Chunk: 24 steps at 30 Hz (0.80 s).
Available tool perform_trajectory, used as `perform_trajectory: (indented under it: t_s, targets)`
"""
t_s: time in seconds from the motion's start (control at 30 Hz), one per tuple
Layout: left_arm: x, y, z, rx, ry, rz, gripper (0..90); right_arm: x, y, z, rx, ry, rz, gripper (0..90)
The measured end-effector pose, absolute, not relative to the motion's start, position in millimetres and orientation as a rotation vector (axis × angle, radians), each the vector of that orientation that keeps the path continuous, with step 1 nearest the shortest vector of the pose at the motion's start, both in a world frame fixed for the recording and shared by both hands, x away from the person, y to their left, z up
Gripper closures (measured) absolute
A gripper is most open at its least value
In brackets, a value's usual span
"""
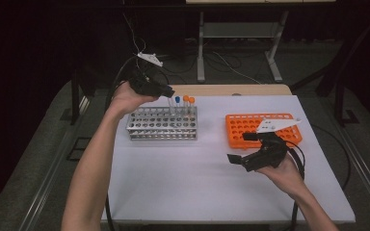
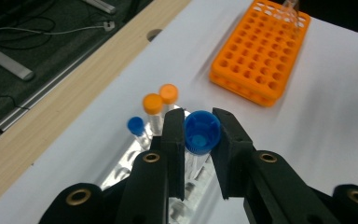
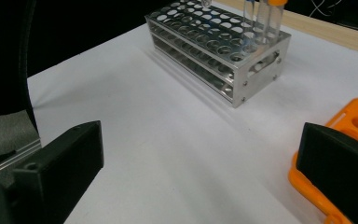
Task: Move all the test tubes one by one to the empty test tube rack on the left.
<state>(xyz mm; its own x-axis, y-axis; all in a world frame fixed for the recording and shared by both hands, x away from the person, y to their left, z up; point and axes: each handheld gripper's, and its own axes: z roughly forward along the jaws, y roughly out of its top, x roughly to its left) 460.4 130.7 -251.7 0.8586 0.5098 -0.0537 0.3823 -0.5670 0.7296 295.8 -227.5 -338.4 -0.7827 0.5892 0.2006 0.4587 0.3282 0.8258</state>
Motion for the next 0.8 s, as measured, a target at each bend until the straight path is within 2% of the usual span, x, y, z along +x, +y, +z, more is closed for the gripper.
perform_trajectory:
  t_s: [0.8]
  targets:
    - [509, 139, -293, 2.180, 0.821, 0.246, 74.6, 289, -262, -348, 1.051, 2.395, 1.467, 0.3]
